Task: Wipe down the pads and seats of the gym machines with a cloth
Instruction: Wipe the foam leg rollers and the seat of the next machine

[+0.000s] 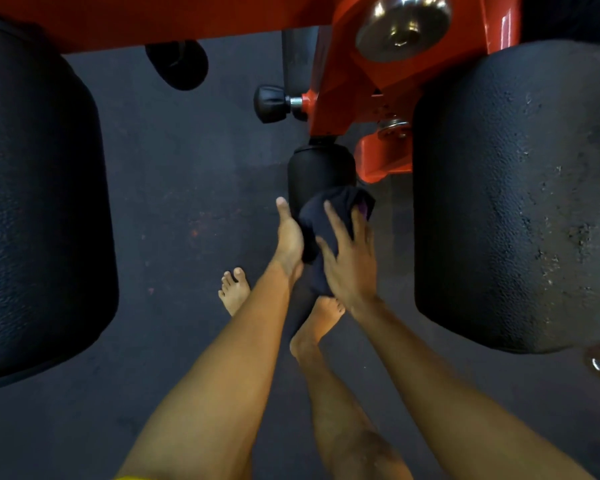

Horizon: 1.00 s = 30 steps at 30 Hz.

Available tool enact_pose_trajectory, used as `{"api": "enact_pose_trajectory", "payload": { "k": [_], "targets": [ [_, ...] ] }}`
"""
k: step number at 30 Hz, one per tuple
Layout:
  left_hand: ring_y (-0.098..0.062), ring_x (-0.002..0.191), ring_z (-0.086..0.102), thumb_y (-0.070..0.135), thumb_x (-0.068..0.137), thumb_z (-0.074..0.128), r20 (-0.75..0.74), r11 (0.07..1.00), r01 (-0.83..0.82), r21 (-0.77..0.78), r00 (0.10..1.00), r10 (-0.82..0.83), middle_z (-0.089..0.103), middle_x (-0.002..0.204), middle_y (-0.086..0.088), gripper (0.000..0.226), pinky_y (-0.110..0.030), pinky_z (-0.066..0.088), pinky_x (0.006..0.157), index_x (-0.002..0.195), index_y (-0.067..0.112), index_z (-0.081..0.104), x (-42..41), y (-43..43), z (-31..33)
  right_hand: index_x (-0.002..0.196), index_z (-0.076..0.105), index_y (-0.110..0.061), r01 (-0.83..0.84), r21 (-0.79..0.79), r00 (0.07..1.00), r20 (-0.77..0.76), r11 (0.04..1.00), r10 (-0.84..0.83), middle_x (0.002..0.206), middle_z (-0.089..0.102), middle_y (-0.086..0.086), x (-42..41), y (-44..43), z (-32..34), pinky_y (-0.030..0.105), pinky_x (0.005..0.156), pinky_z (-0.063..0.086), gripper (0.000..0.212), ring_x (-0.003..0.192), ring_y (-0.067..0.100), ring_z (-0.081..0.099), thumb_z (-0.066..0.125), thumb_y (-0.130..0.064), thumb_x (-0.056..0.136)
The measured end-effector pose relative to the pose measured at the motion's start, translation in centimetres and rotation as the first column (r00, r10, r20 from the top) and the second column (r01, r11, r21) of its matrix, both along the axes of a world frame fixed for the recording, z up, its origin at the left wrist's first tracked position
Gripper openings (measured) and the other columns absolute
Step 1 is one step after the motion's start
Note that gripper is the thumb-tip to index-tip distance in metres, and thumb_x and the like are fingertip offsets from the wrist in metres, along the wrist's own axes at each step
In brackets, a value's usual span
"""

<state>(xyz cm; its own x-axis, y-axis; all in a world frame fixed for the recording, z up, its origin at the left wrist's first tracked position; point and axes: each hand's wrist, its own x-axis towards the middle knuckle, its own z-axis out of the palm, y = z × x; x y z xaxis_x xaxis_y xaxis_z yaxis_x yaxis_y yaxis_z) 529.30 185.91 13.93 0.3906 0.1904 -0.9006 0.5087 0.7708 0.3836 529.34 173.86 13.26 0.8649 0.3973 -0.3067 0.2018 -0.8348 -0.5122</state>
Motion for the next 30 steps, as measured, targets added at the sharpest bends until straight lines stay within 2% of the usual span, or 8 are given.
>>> {"api": "enact_pose_trajectory", "payload": {
  "k": [3, 5, 8, 12, 15, 19, 24, 30],
  "targets": [
    [-0.012, 0.138, 0.047, 0.092, 0.078, 0.038, -0.002, 0.996, -0.007, 0.088, 1.0, 0.007, 0.051, 0.15, -0.001, 0.101, -0.04, 0.034, 0.119, 0.15, 0.023, 0.045, -1.5, -1.9, -0.1, 0.157, 0.034, -0.036, 0.064, 0.01, 0.997, 0.05, 0.998, -0.065, 0.164, 0.029, 0.016, 4.7, 3.8, -0.5, 0.057, 0.113, 0.038, 0.06, 0.145, 0.043, 0.035, 0.047, -0.046, 0.1],
    [-0.013, 0.143, 0.041, 0.094, 0.078, 0.033, 0.027, 0.993, 0.016, 0.115, 0.999, -0.019, 0.042, 0.157, 0.001, 0.1, -0.043, 0.032, 0.12, 0.155, 0.03, 0.036, -1.4, -1.9, 1.8, 0.158, 0.034, -0.035, 0.049, 0.015, 0.997, 0.056, 0.999, -0.049, 0.165, 0.026, 0.014, 6.1, 4.9, -0.7, 0.055, 0.115, 0.035, 0.062, 0.148, 0.041, 0.031, 0.05, -0.045, 0.099],
    [-0.013, 0.137, 0.047, 0.066, 0.103, 0.018, 0.059, 0.993, -0.019, 0.116, 0.998, 0.012, 0.051, 0.148, 0.0, 0.071, -0.036, 0.034, 0.119, 0.152, 0.021, 0.041, -0.4, -0.6, 1.1, 0.159, 0.03, -0.035, 0.004, -0.007, 0.996, 0.093, 1.0, -0.003, 0.165, 0.027, 0.014, 4.3, 3.8, -0.3, 0.054, 0.116, 0.035, 0.062, 0.146, 0.041, 0.033, 0.049, -0.044, 0.1],
    [-0.03, 0.125, 0.06, 0.072, 0.098, 0.011, -0.008, 0.994, -0.101, 0.051, 0.995, 0.102, 0.062, 0.137, -0.015, 0.083, -0.049, 0.044, 0.112, 0.149, 0.016, 0.047, 1.4, 2.2, -1.2, 0.16, 0.021, -0.041, -0.054, 0.013, 0.998, -0.042, 0.998, 0.055, 0.167, 0.019, 0.012, -2.0, -0.6, 0.8, 0.051, 0.122, 0.023, 0.066, 0.149, 0.042, 0.022, 0.054, -0.041, 0.103],
    [-0.032, 0.12, 0.063, 0.075, 0.096, 0.006, -0.04, 0.999, -0.041, 0.03, 0.998, 0.043, 0.064, 0.132, -0.017, 0.089, -0.049, 0.048, 0.107, 0.143, 0.015, 0.053, 1.9, 2.3, -1.2, 0.157, 0.007, -0.052, -0.041, 0.026, 0.976, -0.211, 0.999, 0.045, 0.171, 0.005, 0.007, -4.8, -2.8, 1.9, 0.046, 0.125, 0.008, 0.064, 0.155, 0.036, 0.004, 0.046, -0.047, 0.106],
    [-0.025, 0.123, 0.062, 0.072, 0.098, 0.011, 0.008, 0.997, -0.06, 0.045, 0.998, 0.06, 0.067, 0.131, -0.01, 0.078, -0.043, 0.045, 0.111, 0.126, 0.022, 0.063, 1.3, 0.5, 1.9, 0.159, 0.022, -0.043, 0.045, 0.07, 0.994, -0.102, 0.997, -0.037, 0.167, 0.018, 0.014, -0.8, 0.1, 1.7, 0.054, 0.124, 0.022, 0.061, 0.152, 0.038, 0.017, 0.051, -0.038, 0.105],
    [-0.022, 0.141, 0.044, 0.073, 0.098, 0.014, 0.055, 0.995, -0.005, 0.104, 0.998, -0.001, 0.043, 0.155, -0.004, 0.076, -0.045, 0.036, 0.118, 0.157, 0.028, 0.03, 0.5, -1.1, 2.9, 0.158, 0.03, -0.039, 0.091, -0.022, 0.996, 0.018, 0.996, -0.09, 0.169, 0.016, 0.008, 7.4, 6.8, 0.9, 0.049, 0.121, 0.023, 0.058, 0.152, 0.038, 0.02, 0.05, -0.044, 0.104],
    [-0.024, 0.143, 0.041, 0.071, 0.098, 0.007, 0.002, 0.994, 0.031, 0.101, 1.0, -0.031, 0.042, 0.157, -0.004, 0.081, -0.043, 0.031, 0.12, 0.158, 0.022, 0.03, 1.2, 2.8, 1.4, 0.16, 0.025, -0.037, -0.034, -0.019, 0.993, 0.112, 0.999, 0.036, 0.165, 0.025, 0.014, 2.3, 2.1, 0.2, 0.053, 0.115, 0.038, 0.066, 0.146, 0.041, 0.032, 0.057, -0.038, 0.102]
  ]
}}
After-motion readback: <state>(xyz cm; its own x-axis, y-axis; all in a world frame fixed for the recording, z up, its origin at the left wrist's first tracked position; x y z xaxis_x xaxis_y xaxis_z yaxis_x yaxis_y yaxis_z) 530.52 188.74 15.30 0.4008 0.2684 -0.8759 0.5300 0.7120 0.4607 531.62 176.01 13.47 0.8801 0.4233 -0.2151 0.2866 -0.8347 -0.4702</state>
